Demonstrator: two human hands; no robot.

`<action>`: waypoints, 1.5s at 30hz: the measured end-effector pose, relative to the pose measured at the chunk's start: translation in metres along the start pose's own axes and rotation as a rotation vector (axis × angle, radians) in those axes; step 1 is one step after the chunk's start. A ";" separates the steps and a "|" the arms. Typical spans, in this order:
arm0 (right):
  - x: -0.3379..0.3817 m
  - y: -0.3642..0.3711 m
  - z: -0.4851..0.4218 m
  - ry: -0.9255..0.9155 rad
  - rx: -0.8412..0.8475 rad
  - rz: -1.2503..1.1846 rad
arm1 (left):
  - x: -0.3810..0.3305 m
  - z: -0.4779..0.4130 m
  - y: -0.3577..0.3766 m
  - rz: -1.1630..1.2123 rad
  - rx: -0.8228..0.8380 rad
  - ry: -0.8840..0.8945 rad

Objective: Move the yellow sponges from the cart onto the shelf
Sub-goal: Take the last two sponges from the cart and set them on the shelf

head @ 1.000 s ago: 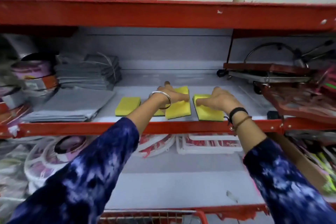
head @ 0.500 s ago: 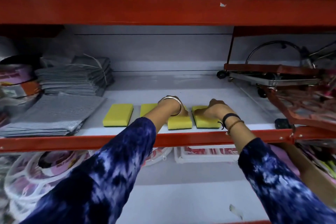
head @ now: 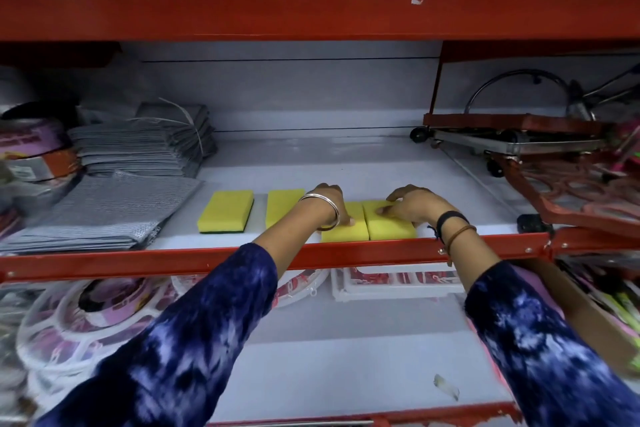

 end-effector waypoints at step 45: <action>0.154 0.059 -0.006 -0.355 -0.034 0.240 | 0.198 0.042 -0.014 0.175 -0.172 -0.091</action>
Point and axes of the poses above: each hand's wrist, its own z-axis away from the middle knuckle, its own y-axis out of the palm, x = y × z, the point moved 9 cm from there along -z, towards the middle knuckle, and after that the axes turned 2 degrees about x, right-handed, at the moved point
